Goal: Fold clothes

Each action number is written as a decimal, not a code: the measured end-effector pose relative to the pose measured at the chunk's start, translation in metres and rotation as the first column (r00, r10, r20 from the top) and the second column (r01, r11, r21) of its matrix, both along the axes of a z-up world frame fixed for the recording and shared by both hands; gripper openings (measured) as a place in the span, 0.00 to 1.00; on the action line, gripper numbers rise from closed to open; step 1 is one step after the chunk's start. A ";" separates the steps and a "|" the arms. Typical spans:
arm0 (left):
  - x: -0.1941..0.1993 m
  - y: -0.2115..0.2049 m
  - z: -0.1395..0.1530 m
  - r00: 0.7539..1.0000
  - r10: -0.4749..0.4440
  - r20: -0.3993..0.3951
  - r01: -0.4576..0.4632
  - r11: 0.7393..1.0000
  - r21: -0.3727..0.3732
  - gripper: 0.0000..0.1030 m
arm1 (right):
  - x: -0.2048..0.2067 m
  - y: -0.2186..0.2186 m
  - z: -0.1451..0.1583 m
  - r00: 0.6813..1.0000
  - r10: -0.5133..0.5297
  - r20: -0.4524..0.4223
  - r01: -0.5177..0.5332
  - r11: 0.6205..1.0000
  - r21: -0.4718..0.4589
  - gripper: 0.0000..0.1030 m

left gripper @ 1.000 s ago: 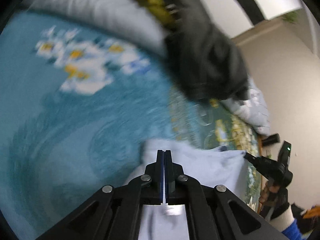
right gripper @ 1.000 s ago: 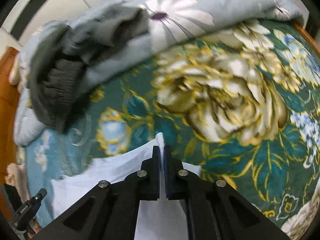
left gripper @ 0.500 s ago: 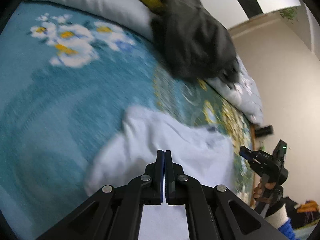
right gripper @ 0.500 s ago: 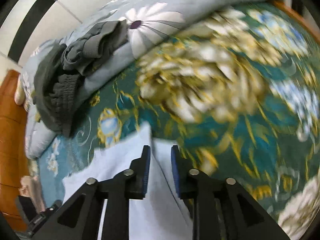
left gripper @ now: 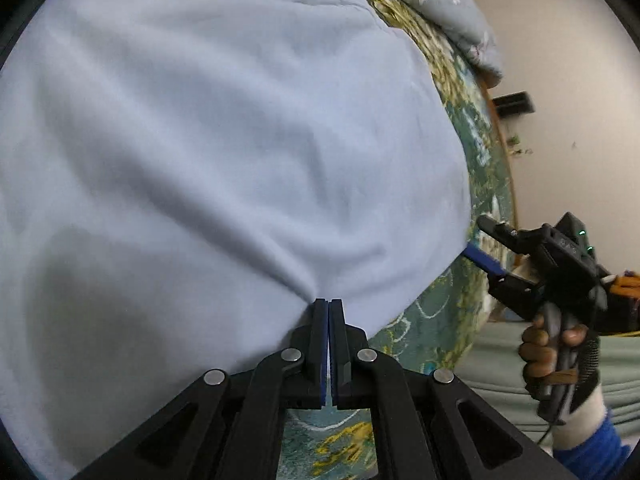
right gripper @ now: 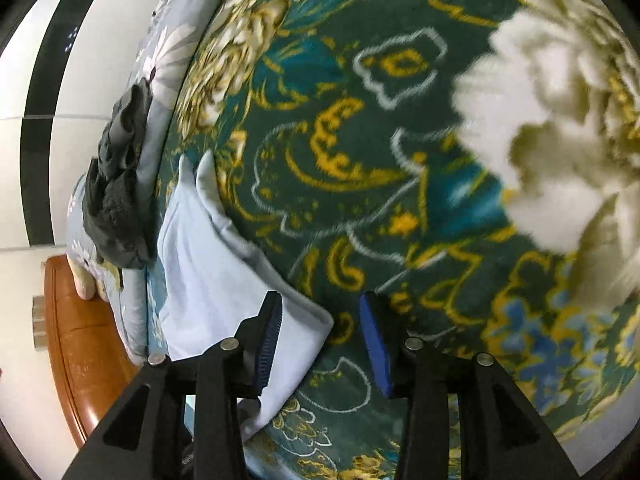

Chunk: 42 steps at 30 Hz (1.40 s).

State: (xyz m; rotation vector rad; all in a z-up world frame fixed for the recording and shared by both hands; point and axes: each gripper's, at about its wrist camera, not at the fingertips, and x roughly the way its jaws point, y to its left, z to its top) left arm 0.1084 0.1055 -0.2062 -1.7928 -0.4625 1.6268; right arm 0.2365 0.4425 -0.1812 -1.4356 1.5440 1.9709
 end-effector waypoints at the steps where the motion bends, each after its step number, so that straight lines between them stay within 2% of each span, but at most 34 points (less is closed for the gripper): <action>1: -0.001 -0.002 0.000 1.000 0.008 0.008 -0.008 1.000 0.005 0.02 | -0.002 -0.004 -0.001 1.000 0.014 -0.003 -0.014 1.000 0.000 0.40; 5: 0.004 -0.006 0.001 1.000 0.003 0.022 -0.003 1.000 0.004 0.02 | -0.003 -0.020 -0.002 0.999 0.044 -0.011 -0.044 0.999 0.016 0.41; 9: 0.009 0.003 0.009 0.999 -0.041 0.010 0.042 0.999 -0.008 0.05 | -0.003 -0.031 -0.003 0.999 0.008 -0.033 -0.007 1.000 0.019 0.41; 10: 0.010 0.004 0.009 0.998 -0.055 0.014 0.056 0.998 -0.008 0.07 | -0.004 -0.034 -0.002 0.999 0.012 -0.036 -0.011 1.000 0.026 0.32; 11: 0.012 0.005 0.010 0.997 -0.070 0.016 0.070 0.998 -0.008 0.11 | -0.006 -0.036 -0.001 0.999 0.017 -0.040 -0.016 0.999 0.034 0.19; 13: 0.014 0.005 0.016 0.997 -0.077 -0.007 0.077 0.997 -0.022 0.12 | -0.009 -0.041 0.002 0.999 0.015 -0.039 -0.014 0.999 0.045 0.09; 14: 0.014 0.004 0.021 0.997 -0.072 -0.025 0.072 0.997 -0.025 0.12 | -0.011 -0.044 0.005 0.999 0.011 -0.047 -0.009 0.999 0.047 0.08; 17: 0.005 -0.023 0.040 0.996 0.021 -0.085 -0.019 1.000 0.020 0.15 | -0.023 -0.062 0.022 0.993 0.064 -0.096 -0.058 0.996 0.063 0.08; 19: -0.005 -0.051 0.056 0.981 0.135 -0.142 -0.131 0.991 0.037 0.20 | -0.035 -0.083 0.037 0.982 0.131 -0.139 -0.120 0.989 0.082 0.07; 22: -0.019 -0.098 0.076 0.923 0.325 -0.206 -0.318 0.946 0.067 0.22 | -0.053 -0.116 0.059 0.952 0.231 -0.202 -0.211 0.971 0.116 0.07; 26: -0.025 -0.175 0.087 0.802 0.575 -0.163 -0.550 0.817 0.173 0.23 | -0.077 -0.159 0.089 0.891 0.361 -0.277 -0.324 0.931 0.170 0.07; 27: -0.024 -0.188 0.087 0.780 0.607 -0.153 -0.580 0.793 0.187 0.24 | -0.083 -0.171 0.096 0.871 0.394 -0.294 -0.353 0.917 0.184 0.07; 30: -0.021 -0.221 0.088 0.720 0.683 -0.128 -0.650 0.727 0.220 0.25 | -0.096 -0.229 0.105 0.766 0.553 -0.329 -0.518 0.833 0.195 0.07; 33: -0.018 -0.233 0.091 0.696 0.706 -0.129 -0.672 0.704 0.227 0.26 | -0.093 -0.286 0.090 0.658 0.699 -0.280 -0.676 0.712 0.188 0.07; 38: -0.015 -0.236 0.082 0.687 0.723 -0.077 -0.698 0.686 0.205 0.29 | -0.086 -0.329 0.040 0.618 0.779 -0.106 -0.766 0.627 0.144 0.07; 40: -0.013 -0.239 0.079 0.684 0.728 -0.057 -0.705 0.678 0.207 0.31 | -0.087 -0.330 0.035 0.631 0.770 -0.096 -0.760 0.638 0.125 0.07; 42: -0.012 -0.237 0.078 0.694 0.719 -0.045 -0.698 0.686 0.207 0.33 | -0.088 -0.332 0.034 0.630 0.772 -0.088 -0.763 0.636 0.116 0.10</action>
